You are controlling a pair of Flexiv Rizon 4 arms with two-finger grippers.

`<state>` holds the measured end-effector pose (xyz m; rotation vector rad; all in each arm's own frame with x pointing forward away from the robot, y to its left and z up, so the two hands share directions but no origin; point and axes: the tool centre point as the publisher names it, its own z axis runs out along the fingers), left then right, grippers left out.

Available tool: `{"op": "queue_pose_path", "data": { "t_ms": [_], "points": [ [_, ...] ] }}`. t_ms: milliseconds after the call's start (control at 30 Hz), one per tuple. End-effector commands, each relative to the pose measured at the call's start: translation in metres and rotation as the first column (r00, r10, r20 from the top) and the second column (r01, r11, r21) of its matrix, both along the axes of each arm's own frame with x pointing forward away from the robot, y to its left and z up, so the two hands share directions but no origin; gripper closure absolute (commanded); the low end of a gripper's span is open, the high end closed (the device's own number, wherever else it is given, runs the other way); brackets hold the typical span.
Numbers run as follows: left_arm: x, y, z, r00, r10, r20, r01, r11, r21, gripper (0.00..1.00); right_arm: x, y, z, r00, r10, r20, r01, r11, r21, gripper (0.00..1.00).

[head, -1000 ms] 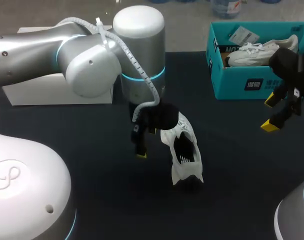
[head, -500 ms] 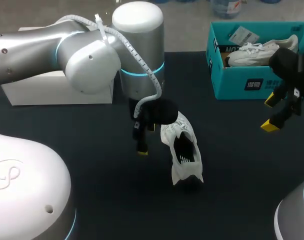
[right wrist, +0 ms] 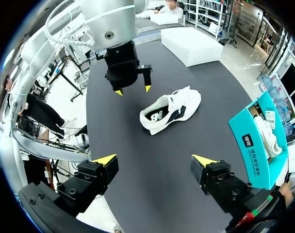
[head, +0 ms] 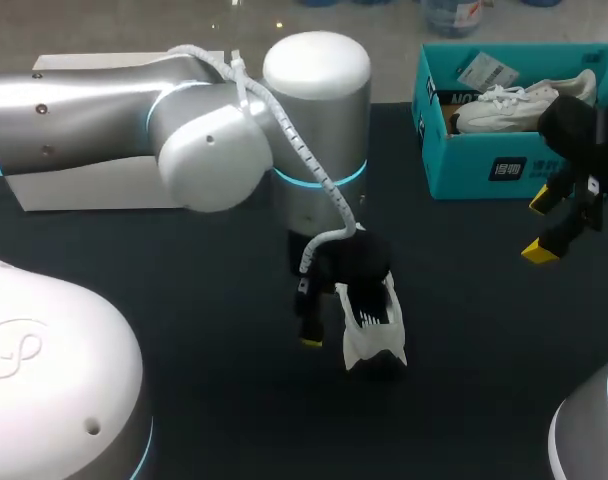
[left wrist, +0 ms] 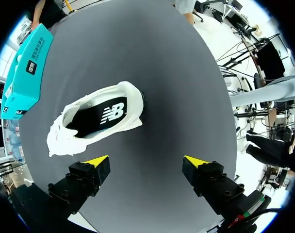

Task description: Take the shoe out of the shoebox, open the shoe tongue, remove and reinsert the insole, then place the shoe into the shoebox

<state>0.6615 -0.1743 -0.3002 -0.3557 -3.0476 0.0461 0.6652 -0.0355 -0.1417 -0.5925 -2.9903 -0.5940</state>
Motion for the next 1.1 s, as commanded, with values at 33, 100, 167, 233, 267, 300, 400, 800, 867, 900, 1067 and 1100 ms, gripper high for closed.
{"op": "queue_pose_path", "data": {
  "t_ms": [33, 100, 167, 233, 267, 300, 400, 800, 867, 900, 1067, 1100],
  "points": [
    [-0.004, -0.019, -0.003, 1.0, 0.01, -0.007, -0.01, 1.0, 0.019, 0.0, 0.002, 0.001, -0.001, 1.0, 0.001, -0.003, -0.001, 1.0, -0.002, 0.0],
    [-0.008, -0.024, -0.003, 1.0, 0.028, -0.005, -0.028, 1.0, 0.009, 0.0, 0.002, 0.001, -0.001, 1.0, 0.001, -0.003, -0.001, 1.0, -0.002, 0.0],
    [-0.011, -0.03, -0.005, 0.999, 0.049, 0.01, -0.049, 0.999, -0.013, 0.0, 0.002, 0.001, -0.001, 1.0, 0.001, -0.003, -0.001, 1.0, -0.002, 0.0],
    [-0.013, -0.041, -0.01, 0.998, 0.062, 0.001, -0.062, 0.998, -0.01, 0.0, 0.002, 0.001, -0.001, 1.0, 0.001, -0.003, -0.001, 1.0, -0.002, 0.0],
    [-0.014, -0.044, -0.012, 0.998, 0.062, 0.001, -0.062, 0.998, -0.011, 0.0, 0.002, 0.001, -0.001, 1.0, 0.001, -0.003, -0.001, 1.0, -0.002, 0.0],
    [-0.015, -0.048, -0.015, 0.998, 0.056, -0.012, -0.056, 0.998, -0.009, 0.0, 0.002, 0.001, -0.001, 1.0, 0.001, -0.003, -0.001, 1.0, -0.002, 0.0],
    [-0.018, -0.059, -0.024, 0.997, 0.08, -0.003, -0.08, 0.997, -0.008, 0.0, 0.002, 0.001, -0.001, 1.0, 0.001, -0.003, -0.001, 1.0, -0.002, 0.0],
    [-0.015, -0.077, -0.052, 0.989, 0.148, -0.013, -0.147, 0.989, 0.021, 0.0, 0.002, 0.001, -0.001, 1.0, 0.001, -0.003, -0.001, 1.0, -0.002, 0.0],
    [-0.016, -0.079, -0.054, 0.988, 0.153, -0.008, -0.153, 0.988, 0.023, 0.0, 0.002, 0.001, -0.001, 1.0, 0.001, -0.003, -0.001, 1.0, -0.002, 0.0],
    [-0.016, -0.081, -0.055, 0.989, 0.151, -0.005, -0.151, 0.988, 0.025, 0.0, 0.002, 0.001, -0.001, 1.0, 0.001, -0.003, -0.001, 1.0, -0.002, 0.0],
    [-0.013, -0.086, -0.059, 0.988, 0.155, 0.004, -0.155, 0.988, 0.025, 0.0, 0.002, 0.001, -0.001, 1.0, 0.001, -0.003, -0.001, 1.0, -0.002, 0.0],
    [-0.013, -0.087, -0.06, 0.988, 0.156, 0.007, -0.157, 0.987, 0.027, 0.0, 0.002, 0.001, -0.001, 1.0, 0.001, -0.003, -0.001, 1.0, -0.002, 0.0]
  ]
}}
